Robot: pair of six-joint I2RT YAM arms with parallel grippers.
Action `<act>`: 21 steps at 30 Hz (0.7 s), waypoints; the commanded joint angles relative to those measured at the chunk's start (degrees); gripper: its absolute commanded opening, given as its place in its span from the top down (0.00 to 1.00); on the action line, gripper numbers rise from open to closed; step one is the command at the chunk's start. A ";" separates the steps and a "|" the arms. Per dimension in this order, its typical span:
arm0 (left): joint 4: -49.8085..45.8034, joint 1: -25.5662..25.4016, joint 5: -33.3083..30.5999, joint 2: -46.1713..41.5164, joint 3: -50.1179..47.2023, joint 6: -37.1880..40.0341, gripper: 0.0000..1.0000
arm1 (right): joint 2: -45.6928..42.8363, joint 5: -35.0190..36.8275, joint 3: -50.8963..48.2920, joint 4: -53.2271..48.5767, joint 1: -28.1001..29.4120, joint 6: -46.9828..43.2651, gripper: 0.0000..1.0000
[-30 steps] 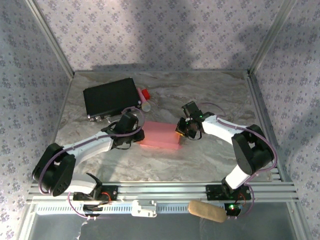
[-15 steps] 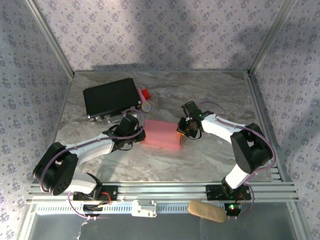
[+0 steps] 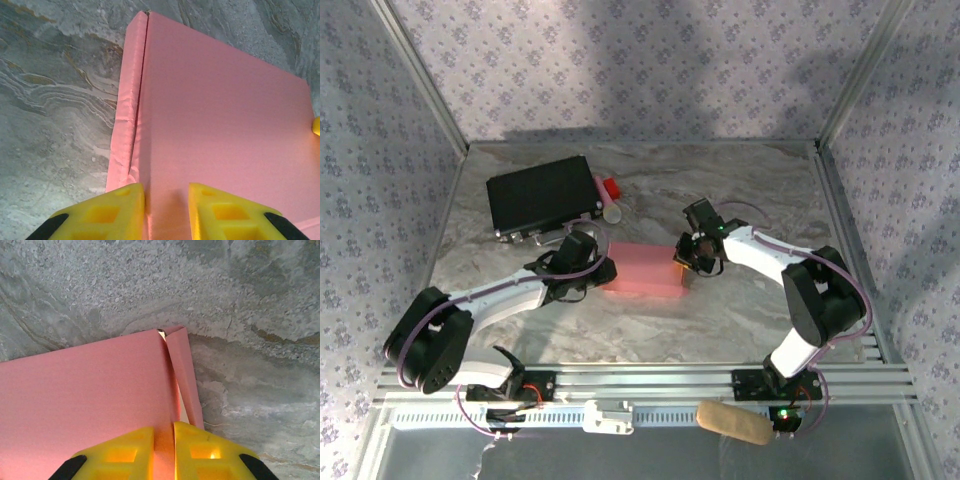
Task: Fold the paper box
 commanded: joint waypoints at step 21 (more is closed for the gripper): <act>-15.87 2.08 4.40 -0.18 5.94 4.84 0.50 | 2.23 -7.45 4.62 -2.35 -1.79 -6.73 0.84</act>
